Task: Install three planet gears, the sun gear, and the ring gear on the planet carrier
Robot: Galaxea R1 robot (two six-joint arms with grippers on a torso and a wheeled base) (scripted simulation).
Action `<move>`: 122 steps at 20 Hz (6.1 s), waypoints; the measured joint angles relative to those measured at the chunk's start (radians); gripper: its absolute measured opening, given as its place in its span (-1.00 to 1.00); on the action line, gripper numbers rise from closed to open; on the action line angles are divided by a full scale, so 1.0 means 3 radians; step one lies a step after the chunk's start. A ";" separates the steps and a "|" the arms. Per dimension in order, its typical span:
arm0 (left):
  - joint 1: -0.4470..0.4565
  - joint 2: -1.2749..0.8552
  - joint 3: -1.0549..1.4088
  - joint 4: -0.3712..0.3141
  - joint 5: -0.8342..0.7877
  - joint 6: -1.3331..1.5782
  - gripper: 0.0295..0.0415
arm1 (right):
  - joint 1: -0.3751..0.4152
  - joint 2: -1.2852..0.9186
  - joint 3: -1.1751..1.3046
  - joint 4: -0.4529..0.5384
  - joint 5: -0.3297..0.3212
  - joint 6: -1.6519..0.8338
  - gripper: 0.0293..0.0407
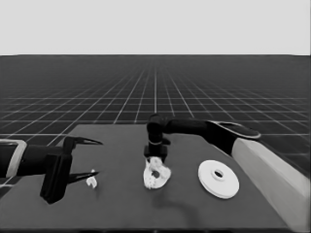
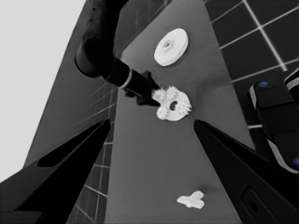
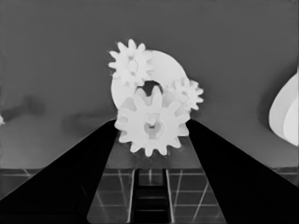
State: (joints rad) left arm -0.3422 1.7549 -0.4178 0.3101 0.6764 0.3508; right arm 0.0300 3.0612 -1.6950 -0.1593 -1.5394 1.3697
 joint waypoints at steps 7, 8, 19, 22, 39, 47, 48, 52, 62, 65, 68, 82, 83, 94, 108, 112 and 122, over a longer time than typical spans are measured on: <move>0.0000 0.0000 0.0000 0.0000 0.0000 0.0000 0.49 | -0.0382 0.0079 -0.0261 -0.0360 0.0119 -0.0156 -0.71; 0.0000 0.0000 0.0000 0.0000 0.0000 0.0000 0.49 | -0.0393 0.0081 -0.0271 -0.0371 0.0124 -0.0162 -0.71; 0.0000 0.0000 0.0000 0.0000 0.0000 0.0000 0.49 | -0.0433 0.0084 -0.0284 -0.0384 0.0131 0.0027 -0.72; 0.0000 0.0000 0.0000 0.0000 0.0000 0.0000 0.49 | -0.0435 0.0085 -0.0284 -0.0384 0.0131 0.0130 -0.72; 0.0000 0.0000 0.0000 0.0000 0.0000 0.0000 0.49 | -0.0435 0.0081 -0.0285 -0.0383 0.0128 0.0724 -0.72; 0.0000 0.0000 0.0000 0.0000 0.0000 0.0000 0.49 | -0.0437 0.0083 -0.0284 -0.0383 0.0130 0.1003 -0.72; 0.0000 0.0000 0.0000 0.0000 0.0000 0.0000 0.49 | -0.0436 0.0084 -0.0284 -0.0383 0.0130 0.1038 -0.72; 0.0000 0.0000 0.0000 0.0000 0.0000 0.0000 0.49 | -0.0438 0.0083 -0.0284 -0.0383 0.0129 0.1177 -0.72; 0.0000 0.0000 0.0000 0.0000 0.0000 0.0000 0.49 | -0.0443 0.0081 -0.0286 -0.0384 0.0130 0.1527 -0.72; 0.0000 0.0000 0.0000 0.0000 0.0000 0.0000 0.49 | -0.0454 0.0079 -0.0288 -0.0384 0.0130 0.1631 -0.71; 0.0000 0.0000 0.0000 0.0000 0.0000 0.0000 0.49 | -0.0456 0.0079 -0.0288 -0.0384 0.0131 0.1736 -0.72; 0.0000 0.0000 0.0000 0.0000 0.0000 0.0000 0.49 | -0.0456 0.0079 -0.0288 -0.0384 0.0131 0.2225 -0.72; 0.0000 0.0000 0.0000 0.0000 0.0000 0.0000 0.49 | -0.0456 0.0079 -0.0288 -0.0384 0.0131 0.2260 -0.71; 0.0000 0.0000 0.0000 0.0000 0.0000 0.0000 0.49 | -0.0456 0.0079 -0.0288 -0.0384 0.0131 0.2644 -0.71; 0.0000 0.0000 0.0000 0.0000 0.0000 0.0000 0.49 | -0.0457 0.0079 -0.0288 -0.0384 0.0131 0.3132 -0.71; 0.0000 0.0000 0.0000 0.0000 0.0000 0.0000 0.49 | -0.0456 0.0079 -0.0288 -0.0384 0.0131 0.3272 -0.72; 0.0000 0.0000 0.0000 0.0000 0.0000 0.0000 0.49 | -0.0456 0.0079 -0.0288 -0.0385 0.0131 0.3322 0.61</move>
State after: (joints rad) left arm -0.3422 1.7549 -0.4178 0.3101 0.6764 0.3508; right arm -0.1068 3.0849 -1.7815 -0.2747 -1.5001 2.3661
